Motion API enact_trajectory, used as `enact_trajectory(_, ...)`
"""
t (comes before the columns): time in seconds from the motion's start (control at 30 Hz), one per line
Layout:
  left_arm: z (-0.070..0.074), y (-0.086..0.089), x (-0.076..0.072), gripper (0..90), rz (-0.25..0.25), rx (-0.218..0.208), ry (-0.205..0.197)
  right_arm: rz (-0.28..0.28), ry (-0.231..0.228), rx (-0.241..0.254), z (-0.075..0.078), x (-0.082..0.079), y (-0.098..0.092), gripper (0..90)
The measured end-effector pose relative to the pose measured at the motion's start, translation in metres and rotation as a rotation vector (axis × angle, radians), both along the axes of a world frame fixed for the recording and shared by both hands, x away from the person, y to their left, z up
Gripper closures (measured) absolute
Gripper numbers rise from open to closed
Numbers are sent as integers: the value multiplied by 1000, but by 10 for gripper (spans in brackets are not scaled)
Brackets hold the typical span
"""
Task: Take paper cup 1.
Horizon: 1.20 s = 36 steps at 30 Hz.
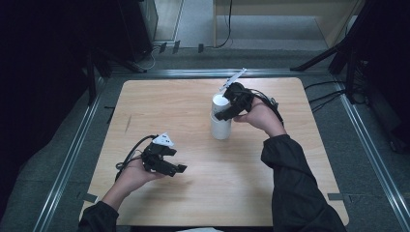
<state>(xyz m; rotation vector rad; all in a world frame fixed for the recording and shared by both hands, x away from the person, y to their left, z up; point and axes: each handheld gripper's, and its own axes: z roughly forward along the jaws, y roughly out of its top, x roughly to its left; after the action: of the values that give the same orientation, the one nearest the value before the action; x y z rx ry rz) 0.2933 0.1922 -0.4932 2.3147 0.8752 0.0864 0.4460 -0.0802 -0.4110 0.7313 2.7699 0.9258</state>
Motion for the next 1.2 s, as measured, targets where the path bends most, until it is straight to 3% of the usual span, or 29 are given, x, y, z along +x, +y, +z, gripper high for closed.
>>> enact_trajectory(0.37, -2, -2, 0, 218, -10, 9, 5, -25, 10, 14, -1, 0, 3, 242)
enact_trajectory(0.5, -3, -2, 0, 218, -10, 8, 8, -43, 38, 49, 1, 1, 3, 210)
enact_trajectory(0.83, -3, -2, 1, 218, -9, 11, 9, -60, -37, 77, 20, -3, 1, 244)
enact_trajectory(0.97, -3, -2, 0, 218, -12, 14, 9, -53, -41, 76, 23, -4, 1, 324)
enact_trajectory(1.2, -4, -1, 0, 219, -11, 15, 11, -53, -48, 65, 25, -6, 2, 332)
